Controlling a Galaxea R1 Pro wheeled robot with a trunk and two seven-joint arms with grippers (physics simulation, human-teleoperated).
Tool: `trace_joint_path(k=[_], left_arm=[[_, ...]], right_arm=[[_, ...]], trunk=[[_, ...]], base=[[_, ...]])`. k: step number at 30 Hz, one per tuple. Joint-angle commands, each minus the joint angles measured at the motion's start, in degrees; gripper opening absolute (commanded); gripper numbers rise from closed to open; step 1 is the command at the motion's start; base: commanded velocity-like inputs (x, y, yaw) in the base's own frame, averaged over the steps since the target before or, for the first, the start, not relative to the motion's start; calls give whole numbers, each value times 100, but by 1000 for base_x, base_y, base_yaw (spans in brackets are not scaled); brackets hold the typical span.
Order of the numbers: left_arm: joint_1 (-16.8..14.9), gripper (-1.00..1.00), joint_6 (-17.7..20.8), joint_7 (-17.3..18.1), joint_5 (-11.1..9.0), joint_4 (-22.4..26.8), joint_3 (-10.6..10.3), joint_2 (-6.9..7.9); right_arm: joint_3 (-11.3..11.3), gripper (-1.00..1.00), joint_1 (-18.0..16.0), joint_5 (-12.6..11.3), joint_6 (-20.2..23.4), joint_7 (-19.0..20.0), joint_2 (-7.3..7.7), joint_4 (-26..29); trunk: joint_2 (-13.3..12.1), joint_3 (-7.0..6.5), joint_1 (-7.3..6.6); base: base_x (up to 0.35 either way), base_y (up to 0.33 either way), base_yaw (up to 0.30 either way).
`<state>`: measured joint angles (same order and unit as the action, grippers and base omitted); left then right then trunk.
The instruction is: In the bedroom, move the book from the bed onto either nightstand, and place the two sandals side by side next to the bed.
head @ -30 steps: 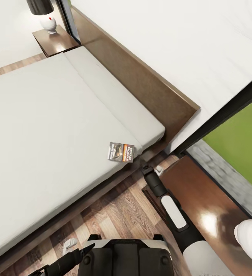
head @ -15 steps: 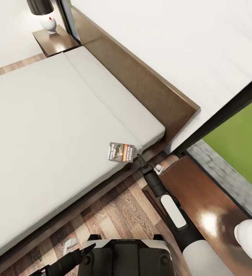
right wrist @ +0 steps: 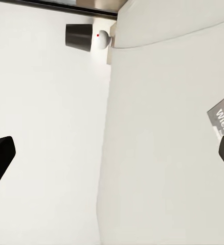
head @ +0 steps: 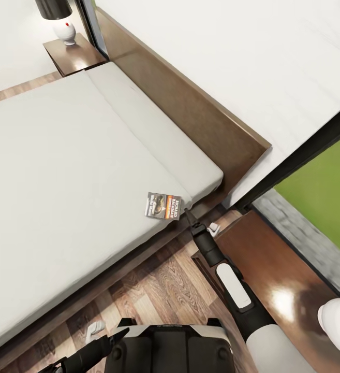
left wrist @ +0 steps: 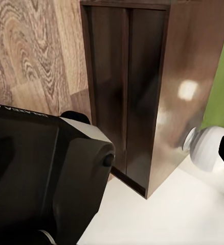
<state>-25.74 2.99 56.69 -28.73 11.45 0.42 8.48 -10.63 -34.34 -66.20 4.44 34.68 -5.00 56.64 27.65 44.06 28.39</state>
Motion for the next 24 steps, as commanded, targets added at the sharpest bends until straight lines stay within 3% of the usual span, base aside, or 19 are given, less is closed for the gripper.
trace_joint_path(k=[1,5,9,11,15,24], left_arm=[[-1,100,47,30,-18,16,5,2],[-14,100,190,224,-18,362,6,27],[-18,100,774,1086,1,779,-101,206],[-14,100,869,1280,2,826,-154,317],[-11,100,852,1387,0,676,-185,407],[-10,100,643,1405,-1,382,-192,411]], right_arm=[[1,100,-1,-60,45,19,-1,-2],[0,100,1,-56,44,21,-4,-70],[-7,100,-1,-52,40,32,-2,-472],[-5,100,-1,-51,40,36,-2,-623],[-1,100,0,-51,40,39,-1,-742],[0,100,0,-51,40,39,-1,-761]], trunk=[[49,23,25],[209,95,112],[369,167,200],[450,203,244],[610,275,332],[971,436,530]], base=[[0,0,0],[0,0,0],[0,0,0],[0,0,0],[0,0,0],[0,0,0]])
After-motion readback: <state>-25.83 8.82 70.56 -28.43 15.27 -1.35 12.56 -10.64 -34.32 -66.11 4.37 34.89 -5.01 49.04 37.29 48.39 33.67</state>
